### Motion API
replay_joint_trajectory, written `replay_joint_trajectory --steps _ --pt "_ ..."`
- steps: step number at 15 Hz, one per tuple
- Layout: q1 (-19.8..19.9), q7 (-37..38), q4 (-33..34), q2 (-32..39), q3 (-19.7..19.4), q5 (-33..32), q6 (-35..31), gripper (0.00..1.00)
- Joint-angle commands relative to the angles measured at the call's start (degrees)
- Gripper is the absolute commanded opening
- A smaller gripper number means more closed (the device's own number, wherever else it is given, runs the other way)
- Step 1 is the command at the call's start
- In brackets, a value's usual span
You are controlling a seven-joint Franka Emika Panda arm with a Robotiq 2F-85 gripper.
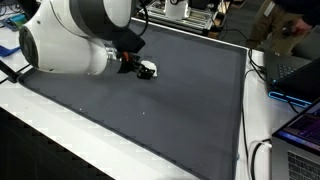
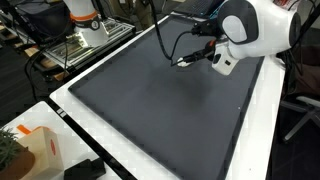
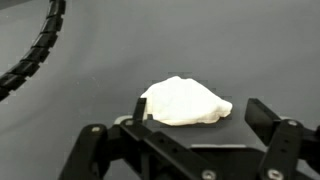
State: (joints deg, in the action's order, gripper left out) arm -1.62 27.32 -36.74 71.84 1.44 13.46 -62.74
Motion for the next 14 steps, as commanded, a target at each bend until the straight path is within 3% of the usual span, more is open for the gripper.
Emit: replay_joint_trajectory --steps 1,6,12,14 --pt "-1.64 -2.34 -1.46 -3.06 0.1 -0.96 -1.81 1.0" --pt "-4.61 -6.38 -6.8 -10.05 -0.46 -2.1 -7.94 1.0" --pt "-6.88 -12.86 -20.46 -21.67 -2.61 -8.38 -14.99 1.0" --pt "-6.84 -18.37 -25.08 -25.19 -2.64 -11.88 -17.59 1.0"
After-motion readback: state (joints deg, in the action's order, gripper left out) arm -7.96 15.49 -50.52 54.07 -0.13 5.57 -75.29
